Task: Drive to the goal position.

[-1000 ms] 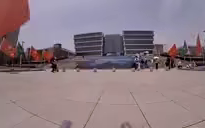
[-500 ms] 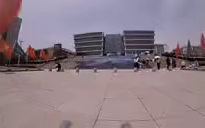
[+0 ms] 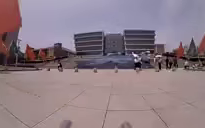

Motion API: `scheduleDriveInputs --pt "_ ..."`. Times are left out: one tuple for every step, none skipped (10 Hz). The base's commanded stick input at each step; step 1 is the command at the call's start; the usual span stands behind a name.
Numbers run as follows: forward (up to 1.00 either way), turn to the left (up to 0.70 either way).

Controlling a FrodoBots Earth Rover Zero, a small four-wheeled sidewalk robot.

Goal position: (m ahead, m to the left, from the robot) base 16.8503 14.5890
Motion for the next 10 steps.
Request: scheduleDriveInputs --pt "1.00 -0.01" --pt "1.00 -0.05" --pt "1.00 -0.37" --pt "1.00 -0.37" --pt "1.00 -0.33" --pt "1.00 -0.17" --pt "1.00 -0.01" --pt "1.00 -0.01" --pt "1.00 -0.01" --pt "1.00 -0.01"
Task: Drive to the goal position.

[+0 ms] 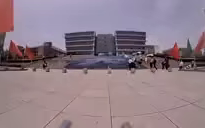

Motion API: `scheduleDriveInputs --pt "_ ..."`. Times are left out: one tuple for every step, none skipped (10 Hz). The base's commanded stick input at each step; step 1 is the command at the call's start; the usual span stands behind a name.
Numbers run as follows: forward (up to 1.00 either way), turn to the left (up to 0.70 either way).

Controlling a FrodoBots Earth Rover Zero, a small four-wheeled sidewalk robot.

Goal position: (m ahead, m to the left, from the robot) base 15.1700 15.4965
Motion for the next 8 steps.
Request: scheduleDriveInputs --pt "1.00 -0.01" --pt "1.00 -0.01" --pt "1.00 -0.01" --pt "1.00 -0.01" --pt "1.00 -0.01" --pt "1.00 -0.01" --pt "1.00 -0.01" --pt "1.00 -0.01"
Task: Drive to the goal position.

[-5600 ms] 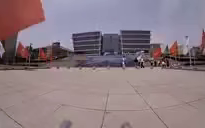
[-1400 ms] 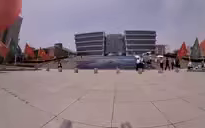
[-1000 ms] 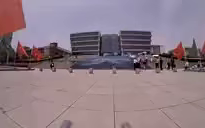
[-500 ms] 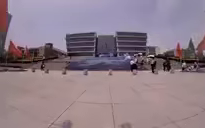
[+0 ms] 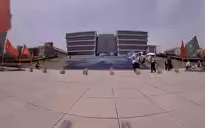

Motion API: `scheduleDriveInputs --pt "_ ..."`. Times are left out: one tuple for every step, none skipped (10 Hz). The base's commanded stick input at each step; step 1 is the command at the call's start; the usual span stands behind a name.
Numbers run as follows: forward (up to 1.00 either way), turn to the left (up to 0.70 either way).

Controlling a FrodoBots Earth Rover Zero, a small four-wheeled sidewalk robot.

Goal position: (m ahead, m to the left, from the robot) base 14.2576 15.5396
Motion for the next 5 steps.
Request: scheduleDriveInputs --pt "1.00 -0.01" --pt "1.00 -0.01" --pt "1.00 -0.01" --pt "1.00 -0.01" --pt "1.00 -0.01"
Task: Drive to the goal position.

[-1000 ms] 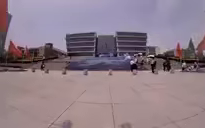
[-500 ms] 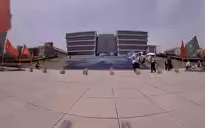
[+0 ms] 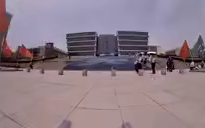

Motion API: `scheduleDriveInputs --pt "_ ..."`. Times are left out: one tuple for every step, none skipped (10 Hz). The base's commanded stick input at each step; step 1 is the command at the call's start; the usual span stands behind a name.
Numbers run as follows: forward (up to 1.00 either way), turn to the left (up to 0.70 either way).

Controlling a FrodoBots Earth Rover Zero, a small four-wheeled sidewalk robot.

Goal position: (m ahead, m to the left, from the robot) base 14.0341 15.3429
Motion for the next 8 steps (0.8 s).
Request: scheduleDriveInputs --pt "1.00 -0.01" --pt "1.00 -0.01" --pt "1.00 -0.01" --pt "1.00 -0.01" --pt "1.00 -0.01" --pt "1.00 -0.01" --pt "1.00 -0.01" --pt "1.00 -0.01"
